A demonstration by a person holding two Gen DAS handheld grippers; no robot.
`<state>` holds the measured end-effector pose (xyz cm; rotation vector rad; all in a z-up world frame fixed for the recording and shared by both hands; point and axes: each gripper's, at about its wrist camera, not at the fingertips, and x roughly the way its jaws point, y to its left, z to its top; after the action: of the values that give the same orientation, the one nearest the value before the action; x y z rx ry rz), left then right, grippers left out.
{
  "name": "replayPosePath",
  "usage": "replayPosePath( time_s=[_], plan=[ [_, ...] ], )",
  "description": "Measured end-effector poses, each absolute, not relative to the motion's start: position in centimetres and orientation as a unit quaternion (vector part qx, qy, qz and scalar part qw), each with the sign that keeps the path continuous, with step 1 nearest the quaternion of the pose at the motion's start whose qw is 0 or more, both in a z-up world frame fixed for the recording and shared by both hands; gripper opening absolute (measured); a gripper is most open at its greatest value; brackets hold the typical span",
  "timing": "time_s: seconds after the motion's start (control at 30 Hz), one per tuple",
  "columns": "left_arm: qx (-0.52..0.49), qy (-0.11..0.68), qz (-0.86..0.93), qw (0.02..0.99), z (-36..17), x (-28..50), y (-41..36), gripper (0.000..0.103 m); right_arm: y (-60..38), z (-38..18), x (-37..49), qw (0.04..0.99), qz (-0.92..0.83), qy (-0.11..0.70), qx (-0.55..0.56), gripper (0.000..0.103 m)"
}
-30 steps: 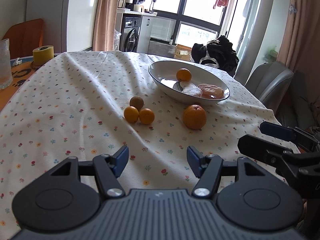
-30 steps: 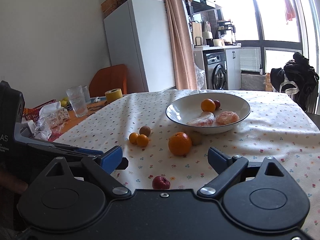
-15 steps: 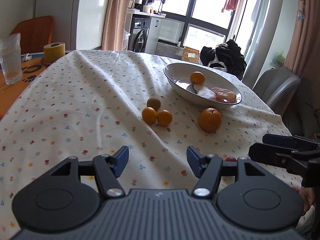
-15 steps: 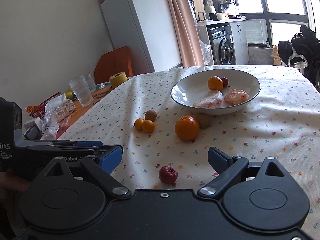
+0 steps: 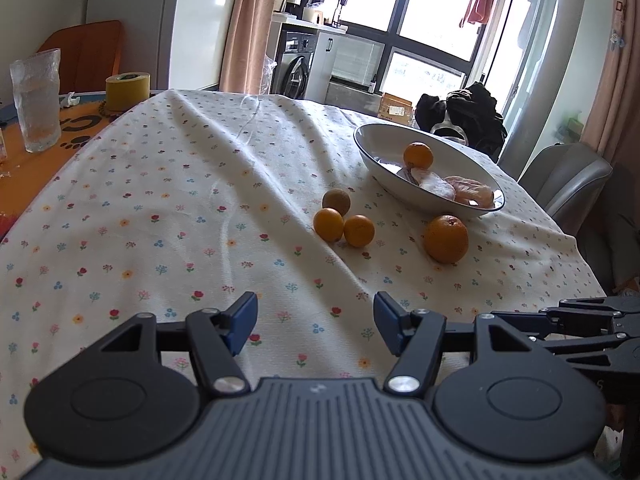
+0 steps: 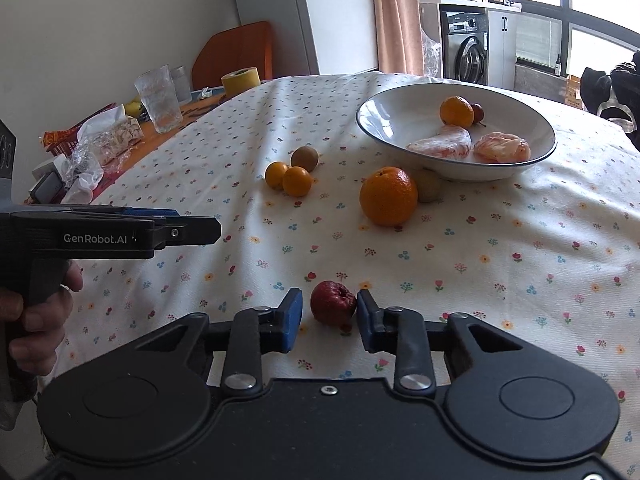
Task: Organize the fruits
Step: 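Move the right tool to a red plum on the cloth and grasp it, then lift the red plum with the right tool while the left tool grasps a small kumquat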
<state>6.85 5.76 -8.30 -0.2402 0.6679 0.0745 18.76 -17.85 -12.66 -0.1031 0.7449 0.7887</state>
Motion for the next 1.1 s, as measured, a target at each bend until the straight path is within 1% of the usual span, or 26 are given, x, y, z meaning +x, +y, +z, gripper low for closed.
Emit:
replayPosePath(
  time_s=[0.03,0.07,0.57,0.7,0.77,0.87,0.93,1.1],
  plan=[
    [-0.118,0.327,0.037,0.937,-8.3,6.8,5.8,0.062,-17.9,-12.6,18.8,0.855,0.375,0.354,-0.05,0.029],
    [-0.118,0.327,0.037,0.937,-8.3,6.8,5.8,0.062,-17.8,-12.7,18.8,0.855,0.376,0.352,-0.054,0.023],
    [-0.108,0.314,0.034,0.943,-7.5,9.1,5.4,0.061,-18.9,-11.6,20.1,0.867,0.377,0.324,-0.038,0.022],
    [-0.104,0.308,0.036,0.945,-7.5,10.3,5.3,0.057,-19.2,-11.5,20.7,0.872,0.371,0.319,-0.034,0.022],
    [-0.101,0.308,0.035,0.945,-7.6,10.9,5.2,0.049,-19.4,-11.4,21.1,0.874,0.368,0.317,-0.027,0.022],
    [-0.099,0.313,0.038,0.944,-7.9,11.8,5.2,0.04,-19.7,-11.3,21.5,0.877,0.364,0.313,-0.024,0.022],
    [-0.094,0.317,0.041,0.943,-8.1,12.2,5.2,0.037,-19.8,-11.2,21.8,0.879,0.362,0.311,-0.023,0.022],
    [-0.091,0.32,0.044,0.942,-8.5,13.3,5.3,0.037,-20.2,-11.0,22.5,0.883,0.356,0.307,-0.02,0.022]
  ],
)
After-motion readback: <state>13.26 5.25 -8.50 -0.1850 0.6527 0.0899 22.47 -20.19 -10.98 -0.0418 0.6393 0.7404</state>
